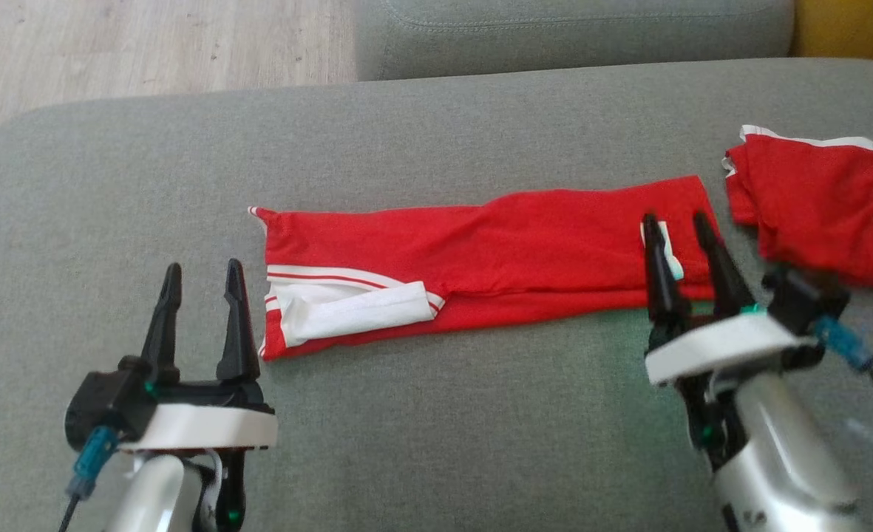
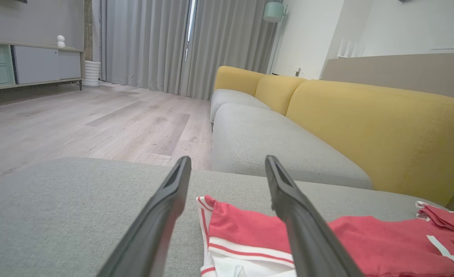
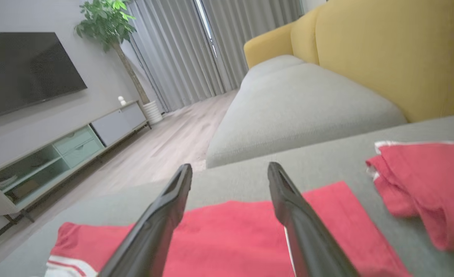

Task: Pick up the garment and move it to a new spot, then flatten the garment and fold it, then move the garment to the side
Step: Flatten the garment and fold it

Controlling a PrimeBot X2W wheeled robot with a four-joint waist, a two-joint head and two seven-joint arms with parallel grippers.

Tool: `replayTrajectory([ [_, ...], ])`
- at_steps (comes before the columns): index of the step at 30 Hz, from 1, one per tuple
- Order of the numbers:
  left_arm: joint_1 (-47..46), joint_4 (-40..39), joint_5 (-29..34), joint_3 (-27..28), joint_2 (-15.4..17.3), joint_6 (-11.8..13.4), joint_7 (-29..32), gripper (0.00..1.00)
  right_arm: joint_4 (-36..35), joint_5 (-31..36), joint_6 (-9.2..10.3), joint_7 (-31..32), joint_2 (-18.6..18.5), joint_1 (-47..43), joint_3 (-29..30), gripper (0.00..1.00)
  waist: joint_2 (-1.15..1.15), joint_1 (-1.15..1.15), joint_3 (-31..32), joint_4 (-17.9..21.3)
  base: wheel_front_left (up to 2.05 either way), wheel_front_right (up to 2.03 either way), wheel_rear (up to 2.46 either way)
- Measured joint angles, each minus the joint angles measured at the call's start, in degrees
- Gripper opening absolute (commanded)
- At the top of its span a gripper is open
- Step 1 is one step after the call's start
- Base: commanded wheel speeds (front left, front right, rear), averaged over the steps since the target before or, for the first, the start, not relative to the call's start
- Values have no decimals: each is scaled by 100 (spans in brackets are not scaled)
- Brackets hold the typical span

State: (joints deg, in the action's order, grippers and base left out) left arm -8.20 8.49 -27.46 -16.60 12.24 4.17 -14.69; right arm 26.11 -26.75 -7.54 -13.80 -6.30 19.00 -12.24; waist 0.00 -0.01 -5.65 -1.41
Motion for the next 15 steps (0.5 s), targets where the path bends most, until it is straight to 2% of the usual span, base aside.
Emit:
replayTrajectory([
  [3,40,59,237,221,-216,-220,0,100,-31,270,0,-25,189,-311,236,100,0,0,-29,-10,0,0,0],
  [8,30,180,528,546,-450,-565,0,100,-164,682,0,-29,232,-258,530,100,0,0,-162,-39,0,0,0],
  [15,-102,446,762,678,-700,-838,-1,100,548,1335,0,676,260,127,1402,100,0,2,-416,-150,0,0,0],
])
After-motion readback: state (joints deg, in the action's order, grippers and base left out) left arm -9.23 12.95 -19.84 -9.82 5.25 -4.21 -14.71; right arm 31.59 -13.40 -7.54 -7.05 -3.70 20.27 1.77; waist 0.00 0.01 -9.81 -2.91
